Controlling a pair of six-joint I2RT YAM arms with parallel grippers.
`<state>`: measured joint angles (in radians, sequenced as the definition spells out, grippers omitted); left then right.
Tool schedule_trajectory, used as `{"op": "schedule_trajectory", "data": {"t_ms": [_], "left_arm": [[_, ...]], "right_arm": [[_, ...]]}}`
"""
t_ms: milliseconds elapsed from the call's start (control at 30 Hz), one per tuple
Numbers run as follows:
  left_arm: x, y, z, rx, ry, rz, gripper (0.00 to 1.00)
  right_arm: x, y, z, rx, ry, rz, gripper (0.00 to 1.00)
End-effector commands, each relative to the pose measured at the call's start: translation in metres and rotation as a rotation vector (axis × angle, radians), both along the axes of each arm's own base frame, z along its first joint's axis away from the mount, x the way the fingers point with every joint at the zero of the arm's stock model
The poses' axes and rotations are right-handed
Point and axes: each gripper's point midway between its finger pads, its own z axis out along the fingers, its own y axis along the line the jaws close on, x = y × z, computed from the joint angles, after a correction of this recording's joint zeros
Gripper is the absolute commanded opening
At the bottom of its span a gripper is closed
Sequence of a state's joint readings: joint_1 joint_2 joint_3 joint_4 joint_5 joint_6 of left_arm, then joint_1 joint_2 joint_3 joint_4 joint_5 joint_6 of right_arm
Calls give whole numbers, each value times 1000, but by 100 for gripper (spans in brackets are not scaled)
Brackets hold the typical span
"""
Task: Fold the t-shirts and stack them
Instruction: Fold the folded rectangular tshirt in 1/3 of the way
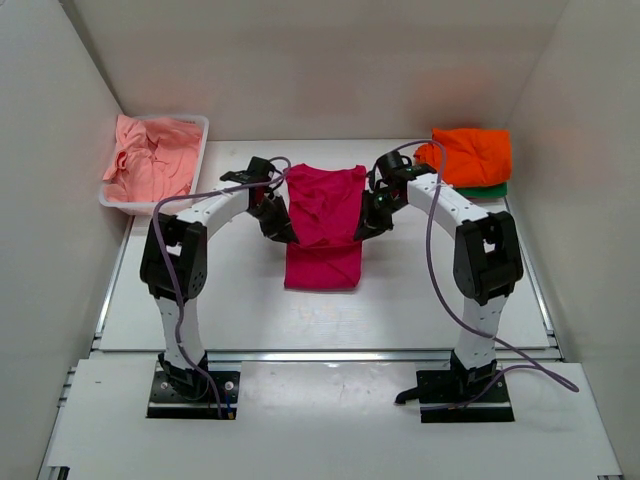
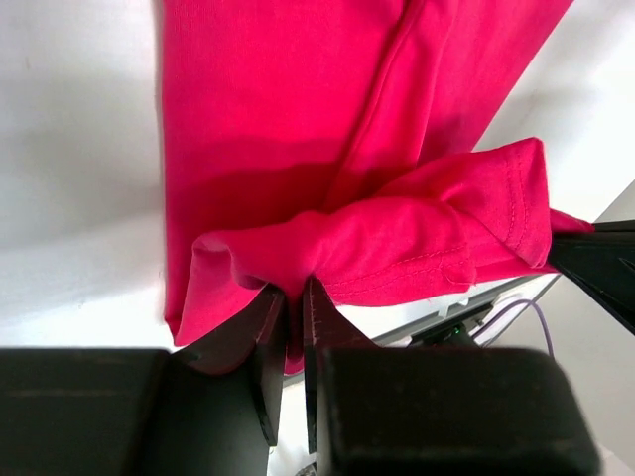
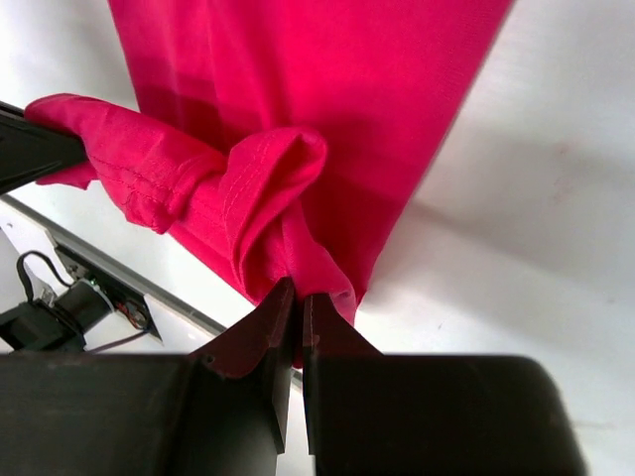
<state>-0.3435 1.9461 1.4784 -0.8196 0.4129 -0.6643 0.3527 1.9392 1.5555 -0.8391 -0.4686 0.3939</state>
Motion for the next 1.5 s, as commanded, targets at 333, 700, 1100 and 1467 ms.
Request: {"op": "schedule_trajectory", "data": {"t_ms": [333,700,1100,1467], "left_arm": [[65,16,7,23,-68,71,21],[98,36,31,-32,-250,179,43],[-48,19,-2,57,-179,132,61],[-71,36,-17,131,-308,360,62]], "right_arm": [[75,4,-1,40,-98,6,13],[114,-38,30,-112,-283,-112,72],[-23,-31,17,-77,-226,-128,57],[-68,-10,-20,-85,-214,-277,69]]}}
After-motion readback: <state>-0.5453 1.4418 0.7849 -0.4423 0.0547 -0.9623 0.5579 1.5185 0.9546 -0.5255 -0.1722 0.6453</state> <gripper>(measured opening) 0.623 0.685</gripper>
